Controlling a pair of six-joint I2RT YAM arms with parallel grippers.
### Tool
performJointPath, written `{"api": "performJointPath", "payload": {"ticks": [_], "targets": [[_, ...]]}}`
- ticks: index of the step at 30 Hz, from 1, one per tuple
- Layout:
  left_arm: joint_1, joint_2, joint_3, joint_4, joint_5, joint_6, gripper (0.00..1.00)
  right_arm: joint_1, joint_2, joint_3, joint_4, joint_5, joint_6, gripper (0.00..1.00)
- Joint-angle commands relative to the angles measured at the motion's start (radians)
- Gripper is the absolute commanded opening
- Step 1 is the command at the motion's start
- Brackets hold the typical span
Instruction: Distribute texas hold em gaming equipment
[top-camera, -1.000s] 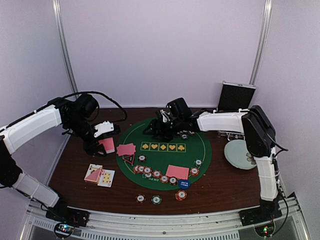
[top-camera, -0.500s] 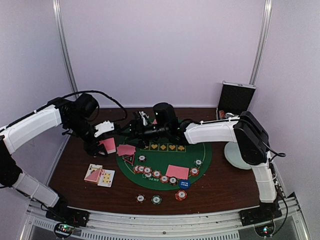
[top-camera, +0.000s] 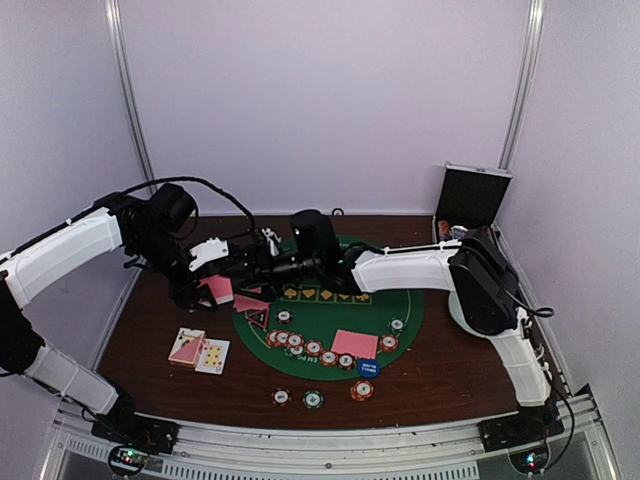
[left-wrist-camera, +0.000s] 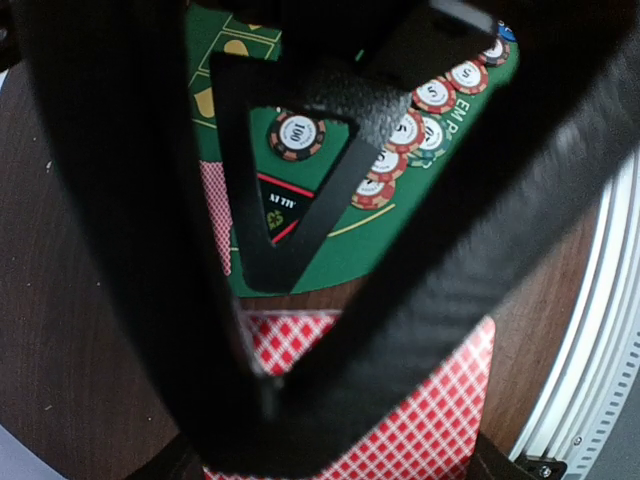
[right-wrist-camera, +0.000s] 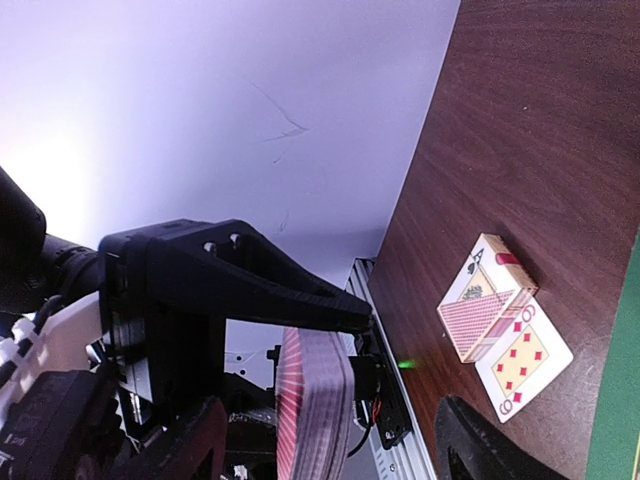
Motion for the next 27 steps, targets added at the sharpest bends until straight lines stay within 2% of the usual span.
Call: {"api": "performJointPath", "payload": {"ticks": [1, 12, 19, 27], "targets": [[0.000, -0.006, 0.043, 0.014, 0.030, -0.010, 0.00, 0.028, 0.047, 0.074, -0.003, -0.040, 0.018, 0.75], [0.000, 0.000, 0.055, 0.014, 0.030, -0.007, 0.00, 0.045, 0.096, 0.143, -0.080, -0.050, 0.017, 0.73], [0.000, -0.005, 0.049, 0.014, 0.033, -0.006, 0.00, 0.024, 0.089, 0.099, -0.088, -0.019, 0.043, 0.70], [0.000, -0.010, 0.045, 0.013, 0.029, -0.004, 0.00, -0.003, 0.042, 0.052, -0.138, -0.009, 0.003, 0.65]]}}
